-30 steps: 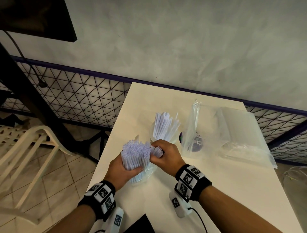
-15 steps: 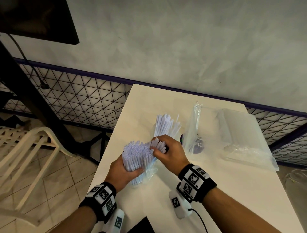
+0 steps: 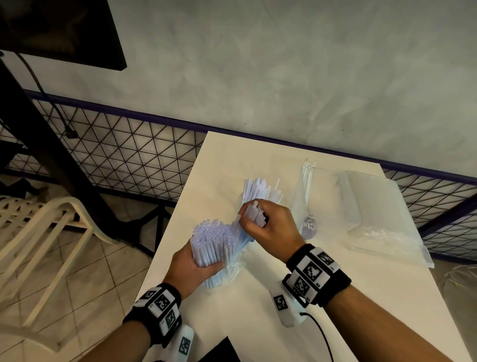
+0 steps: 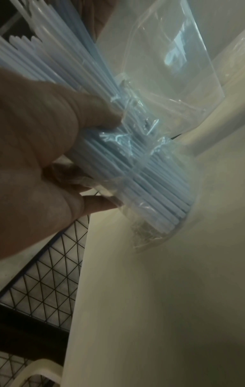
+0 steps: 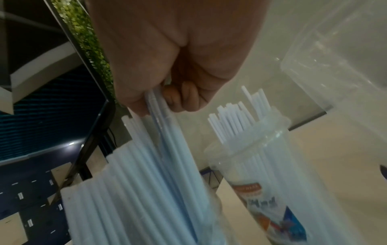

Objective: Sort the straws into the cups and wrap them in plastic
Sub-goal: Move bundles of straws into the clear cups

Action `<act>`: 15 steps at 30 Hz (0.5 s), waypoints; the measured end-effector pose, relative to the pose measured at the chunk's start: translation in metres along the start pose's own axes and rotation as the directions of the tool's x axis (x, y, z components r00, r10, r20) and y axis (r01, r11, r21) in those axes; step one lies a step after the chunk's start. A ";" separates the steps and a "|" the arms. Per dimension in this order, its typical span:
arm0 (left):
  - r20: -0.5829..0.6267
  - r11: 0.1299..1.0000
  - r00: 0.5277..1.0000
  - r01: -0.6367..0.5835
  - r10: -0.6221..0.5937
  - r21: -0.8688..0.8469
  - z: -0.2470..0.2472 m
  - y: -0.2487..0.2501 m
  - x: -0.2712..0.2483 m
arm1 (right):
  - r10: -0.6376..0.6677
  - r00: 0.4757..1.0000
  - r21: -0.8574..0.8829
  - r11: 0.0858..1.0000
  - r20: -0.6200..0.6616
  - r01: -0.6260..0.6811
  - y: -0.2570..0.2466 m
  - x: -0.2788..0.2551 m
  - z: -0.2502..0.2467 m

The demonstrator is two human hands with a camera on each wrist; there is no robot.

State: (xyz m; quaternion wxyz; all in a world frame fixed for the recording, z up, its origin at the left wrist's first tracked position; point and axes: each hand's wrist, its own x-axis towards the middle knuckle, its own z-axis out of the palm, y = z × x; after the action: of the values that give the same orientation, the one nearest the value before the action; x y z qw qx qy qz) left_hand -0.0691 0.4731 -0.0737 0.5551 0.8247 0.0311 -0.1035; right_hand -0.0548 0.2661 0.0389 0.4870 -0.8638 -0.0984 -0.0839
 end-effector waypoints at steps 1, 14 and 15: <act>0.002 1.000 1.000 -0.001 0.001 0.002 0.000 0.000 0.000 | -0.012 1.000 -0.014 1.000 0.009 0.013 -0.003 0.001 -0.004; 0.011 1.000 1.000 0.009 -0.009 0.013 -0.001 -0.004 0.001 | -0.058 0.998 -0.124 0.990 0.036 0.062 -0.050 0.039 -0.065; 0.009 1.000 1.000 0.010 -0.010 0.012 -0.001 -0.004 0.001 | -0.060 0.997 -0.132 0.989 0.043 0.065 -0.052 0.042 -0.069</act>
State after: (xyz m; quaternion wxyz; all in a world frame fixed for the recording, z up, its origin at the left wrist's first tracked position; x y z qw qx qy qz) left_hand -0.0689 0.4752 -0.0777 0.5497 0.8274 0.0320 -0.1104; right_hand -0.0305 0.2371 0.1275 0.4233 -0.8923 -0.1289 -0.0888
